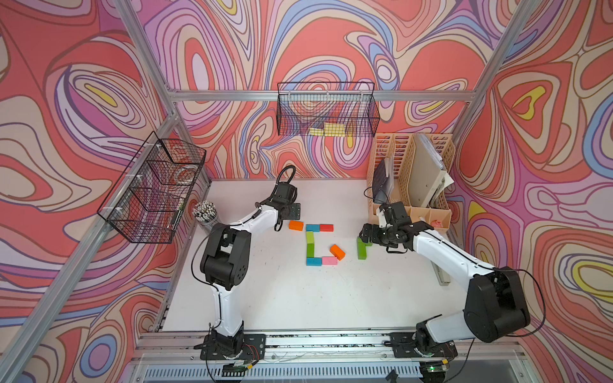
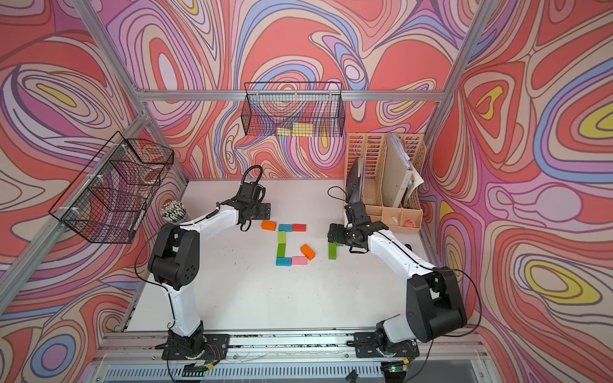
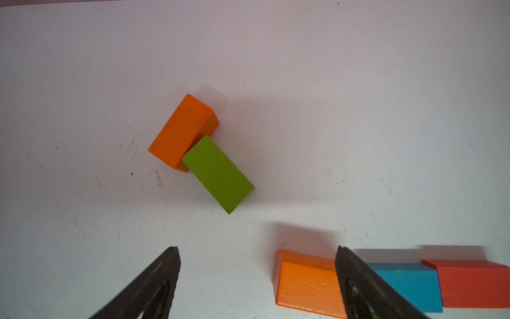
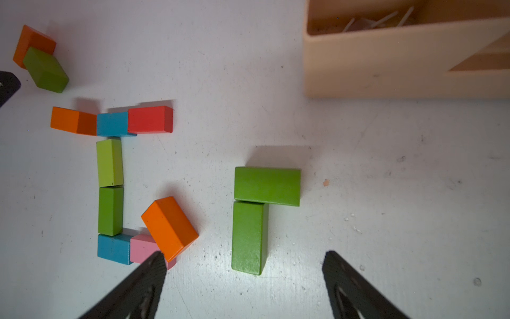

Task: Assemble the letter c with building blocks
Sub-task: Pick up the building block from the center of the board.

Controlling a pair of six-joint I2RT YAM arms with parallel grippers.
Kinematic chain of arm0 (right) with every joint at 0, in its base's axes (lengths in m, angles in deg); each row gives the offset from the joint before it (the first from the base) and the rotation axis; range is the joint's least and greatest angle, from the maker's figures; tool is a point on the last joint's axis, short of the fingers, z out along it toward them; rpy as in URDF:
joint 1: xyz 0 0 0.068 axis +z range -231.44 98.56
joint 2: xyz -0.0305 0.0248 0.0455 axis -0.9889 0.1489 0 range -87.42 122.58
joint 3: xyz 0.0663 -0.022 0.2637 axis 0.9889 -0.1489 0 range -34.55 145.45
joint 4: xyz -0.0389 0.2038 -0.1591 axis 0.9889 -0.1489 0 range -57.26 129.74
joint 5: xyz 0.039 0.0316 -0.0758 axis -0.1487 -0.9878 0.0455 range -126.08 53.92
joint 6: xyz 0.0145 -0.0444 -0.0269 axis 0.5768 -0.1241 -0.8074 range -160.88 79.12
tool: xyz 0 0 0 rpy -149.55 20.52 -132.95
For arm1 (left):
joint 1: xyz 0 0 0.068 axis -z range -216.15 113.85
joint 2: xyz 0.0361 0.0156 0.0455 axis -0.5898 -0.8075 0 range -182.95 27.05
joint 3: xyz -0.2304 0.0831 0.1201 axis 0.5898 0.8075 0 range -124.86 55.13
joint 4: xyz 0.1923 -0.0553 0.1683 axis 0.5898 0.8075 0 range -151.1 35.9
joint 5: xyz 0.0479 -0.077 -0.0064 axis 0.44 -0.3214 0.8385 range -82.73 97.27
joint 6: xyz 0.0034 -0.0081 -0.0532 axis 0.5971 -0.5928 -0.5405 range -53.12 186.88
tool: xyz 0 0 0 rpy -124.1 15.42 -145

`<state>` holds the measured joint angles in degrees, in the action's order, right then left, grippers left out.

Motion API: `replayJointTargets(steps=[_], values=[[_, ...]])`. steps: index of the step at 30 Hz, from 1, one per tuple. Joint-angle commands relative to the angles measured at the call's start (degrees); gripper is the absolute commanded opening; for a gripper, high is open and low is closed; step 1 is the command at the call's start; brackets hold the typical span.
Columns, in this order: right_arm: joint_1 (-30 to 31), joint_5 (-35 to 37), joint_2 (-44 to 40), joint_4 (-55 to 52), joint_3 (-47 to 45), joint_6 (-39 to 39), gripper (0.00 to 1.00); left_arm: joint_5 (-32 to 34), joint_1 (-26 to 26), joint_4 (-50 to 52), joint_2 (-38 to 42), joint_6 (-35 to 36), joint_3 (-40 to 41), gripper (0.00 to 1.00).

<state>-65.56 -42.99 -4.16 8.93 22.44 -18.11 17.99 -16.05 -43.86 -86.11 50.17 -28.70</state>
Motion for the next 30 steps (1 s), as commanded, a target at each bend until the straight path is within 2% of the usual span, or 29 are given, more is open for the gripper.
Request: replayJointTargets(steps=[1,7,13,20,26,30], values=[[-0.5,-0.5,-1.8,0.5,-0.9,0.0,0.93,4.5,-0.5,5.7,-3.5,-4.0,-3.8,0.90],[-0.7,-0.4,-2.6,0.2,-1.3,-0.2,0.93,6.1,-1.6,7.4,-7.8,-7.1,-7.8,0.83],[-1.2,-0.3,-3.2,0.2,-1.9,-0.3,0.93,5.9,-2.6,4.3,-9.2,-9.4,-6.9,0.79],[-1.5,-0.1,-2.9,0.0,-1.8,-0.4,0.92,4.0,-3.6,1.4,-10.7,-11.0,-7.0,0.78],[-1.7,-0.1,-2.9,-0.1,-1.9,-0.5,0.92,3.1,-3.9,2.7,-13.9,-10.8,-10.3,0.78],[-1.8,0.1,-2.8,-0.2,-1.9,-0.6,0.92,2.7,-4.0,4.0,-15.5,-10.8,-12.1,0.71]])
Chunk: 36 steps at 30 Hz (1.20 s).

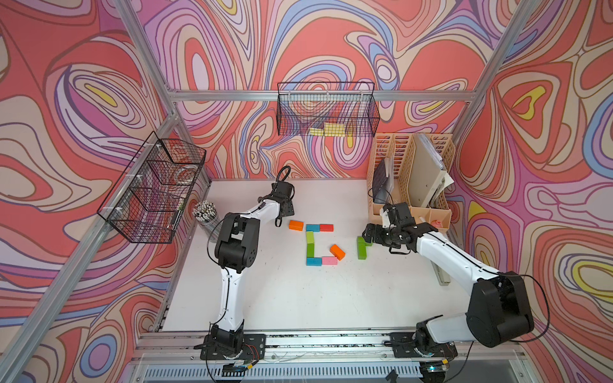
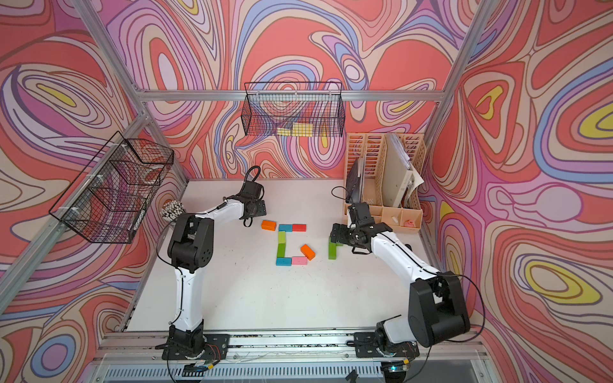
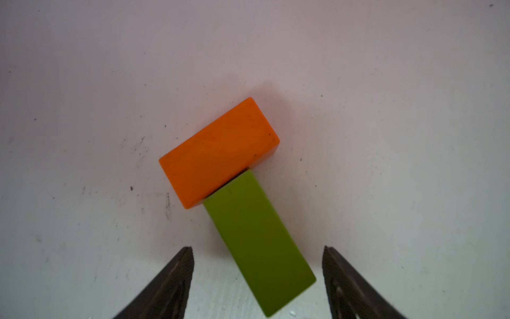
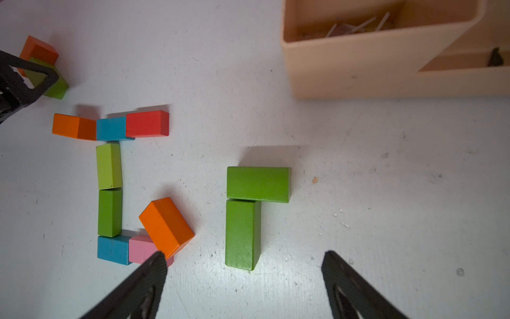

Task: Assemble the letter c with building blocks
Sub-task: Pick up the building block from the center of the board.

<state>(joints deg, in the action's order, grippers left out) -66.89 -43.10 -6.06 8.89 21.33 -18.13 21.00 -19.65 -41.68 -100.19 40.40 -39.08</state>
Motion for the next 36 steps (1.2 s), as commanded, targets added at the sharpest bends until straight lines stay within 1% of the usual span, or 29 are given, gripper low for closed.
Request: replayJointTargets(steps=[1,3,8,15,16,17,19,21,23,24,27,28,31,36], values=[[-0.6,0.3,-0.9,-0.2,-0.7,-0.6,0.92,-0.4,-0.4,1.7,-1.4,-1.0,-1.6,0.68],[-0.7,0.3,-1.0,-0.3,-0.8,-0.7,0.92,-0.5,-0.3,1.3,-1.0,-0.9,-1.0,0.62],[-1.0,0.2,-1.5,-0.5,-0.9,-0.8,0.92,-0.6,-0.4,0.8,0.1,-0.5,0.7,0.54],[-1.1,0.1,-2.6,-0.5,-1.0,-0.6,0.91,0.2,-0.5,1.7,0.2,0.7,0.8,0.45],[-1.1,0.1,-2.7,-0.5,-1.1,-0.6,0.91,0.5,-0.5,1.9,0.2,0.5,0.7,0.45],[-1.1,0.0,-2.8,-0.5,-1.1,-0.6,0.91,0.9,-0.5,2.0,0.3,0.0,0.8,0.48],[-1.1,0.0,-2.6,-0.4,-1.2,-0.6,0.91,1.4,-0.5,2.0,0.3,-0.6,0.9,0.59],[-1.1,-0.2,-2.5,-0.4,-1.2,-0.5,0.91,1.8,-0.5,1.8,0.3,-0.7,0.7,0.74],[-1.1,-0.2,-2.4,-0.4,-1.2,-0.4,0.91,2.1,-0.7,1.8,0.0,-0.7,0.2,0.76],[-1.1,-0.3,-2.3,-0.3,-1.2,-0.4,0.91,2.0,-0.8,1.9,-0.2,-0.7,-0.3,0.75],[-1.1,-0.3,-2.1,-0.2,-1.2,-0.3,0.91,-0.1,-1.9,1.7,-0.7,-2.2,-0.6,0.60],[-1.1,-0.3,-2.0,-0.3,-1.2,-0.4,0.91,-0.4,-2.3,1.4,-0.7,-2.7,-0.3,0.57],[-1.1,-0.3,-2.0,-0.2,-1.2,-0.4,0.91,0.0,-2.4,1.1,-0.7,-2.8,-0.3,0.53],[-1.1,-0.1,-2.1,-0.3,-1.1,-0.3,0.91,0.2,-2.4,0.7,-0.2,-2.2,0.5,0.41]])
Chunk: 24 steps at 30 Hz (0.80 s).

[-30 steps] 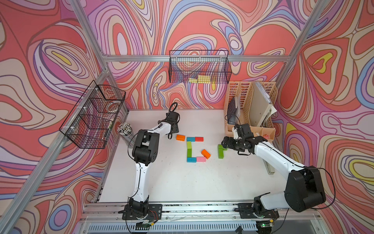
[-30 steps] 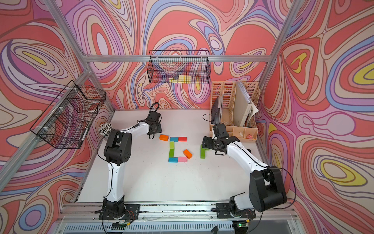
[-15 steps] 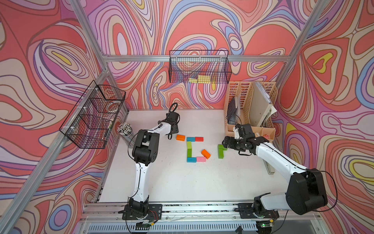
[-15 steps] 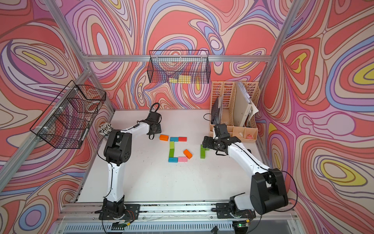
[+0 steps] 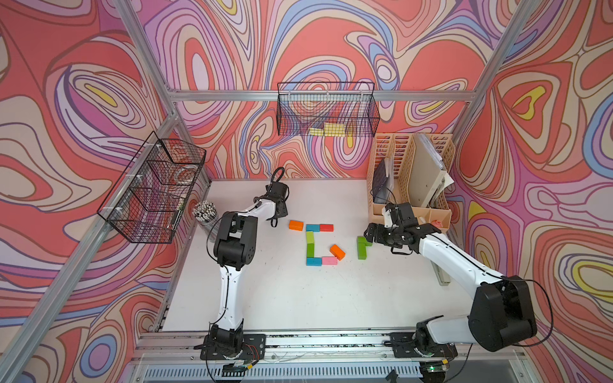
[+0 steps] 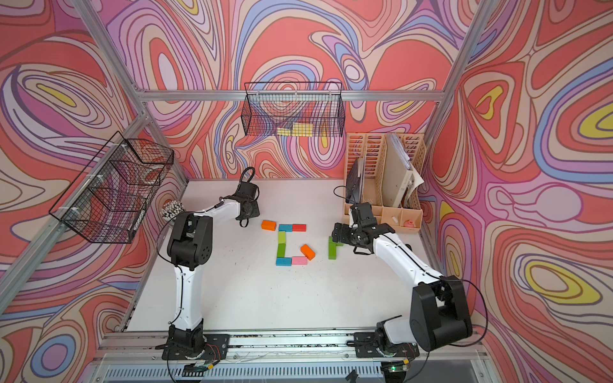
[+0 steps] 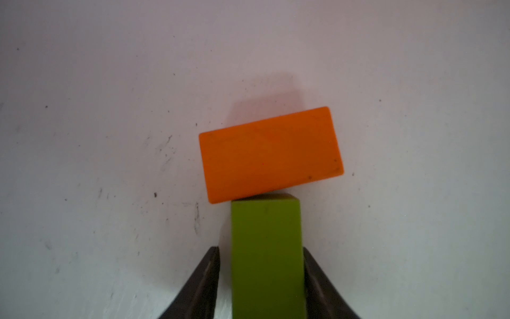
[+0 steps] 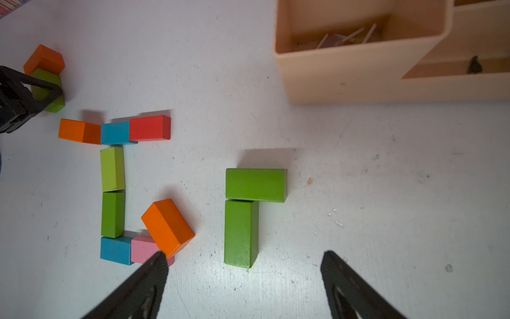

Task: Assemble the letter c with building blocks
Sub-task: Pick up the building block from the center of the board.

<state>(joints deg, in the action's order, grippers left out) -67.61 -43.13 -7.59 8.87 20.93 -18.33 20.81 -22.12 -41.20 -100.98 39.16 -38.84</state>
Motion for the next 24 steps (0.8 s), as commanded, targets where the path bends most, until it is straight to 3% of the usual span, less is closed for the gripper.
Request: replayJointTargets(steps=[1,11,24], values=[[-0.4,-0.1,-0.6,-0.4,-0.7,-0.2,0.91,0.5,0.0,0.3,0.7,-0.9,0.4,0.39],[-0.4,-1.6,-1.3,-0.1,-0.9,0.3,0.90,-2.1,0.3,-0.8,6.5,1.0,6.9,0.19],[-0.3,-5.6,-5.8,2.2,-6.5,3.9,0.83,-2.1,8.1,3.6,27.8,0.5,24.5,0.17]])
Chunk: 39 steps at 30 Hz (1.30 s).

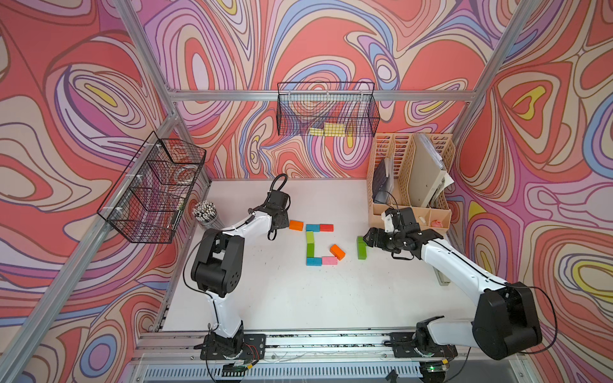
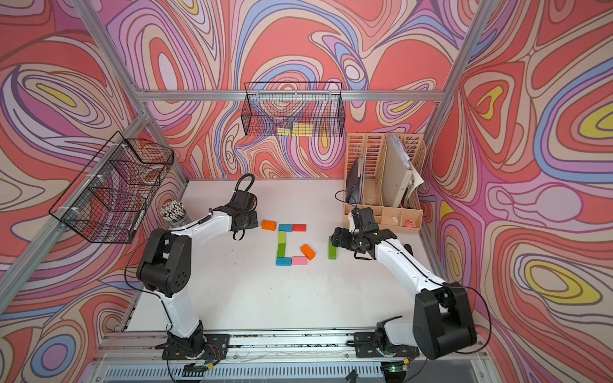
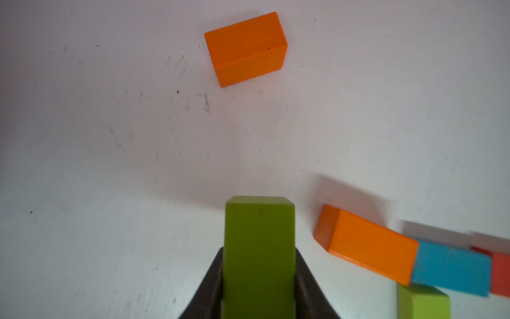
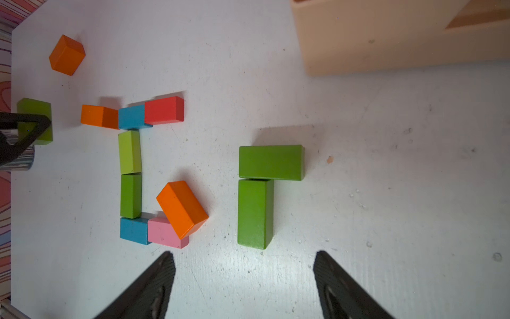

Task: Assemble the letter c with building blocks
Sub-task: Pick up the building block from the center of the board, then place the building block at the center of the board.

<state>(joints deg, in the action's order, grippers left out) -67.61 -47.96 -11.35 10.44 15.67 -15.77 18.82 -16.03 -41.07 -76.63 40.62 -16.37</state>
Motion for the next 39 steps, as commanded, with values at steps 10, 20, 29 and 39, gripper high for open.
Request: replayJointTargets(steps=[10,20,29,39], values=[[-0.5,-2.2,-6.9,3.3,-8.2,4.6,0.70,1.8,20.8,10.0,9.9,-10.1,4.2,0.08],[-3.0,-2.3,-9.7,3.7,-10.8,5.4,0.70,5.1,38.9,11.1,5.8,-25.2,2.0,0.06],[-5.6,0.0,-12.1,1.8,-11.5,4.6,0.73,6.8,47.0,8.8,-1.9,-31.5,-3.7,0.08],[-7.5,-0.6,-12.8,1.4,-12.0,3.9,0.75,5.2,48.0,3.9,-9.2,-32.4,-7.8,0.08]])
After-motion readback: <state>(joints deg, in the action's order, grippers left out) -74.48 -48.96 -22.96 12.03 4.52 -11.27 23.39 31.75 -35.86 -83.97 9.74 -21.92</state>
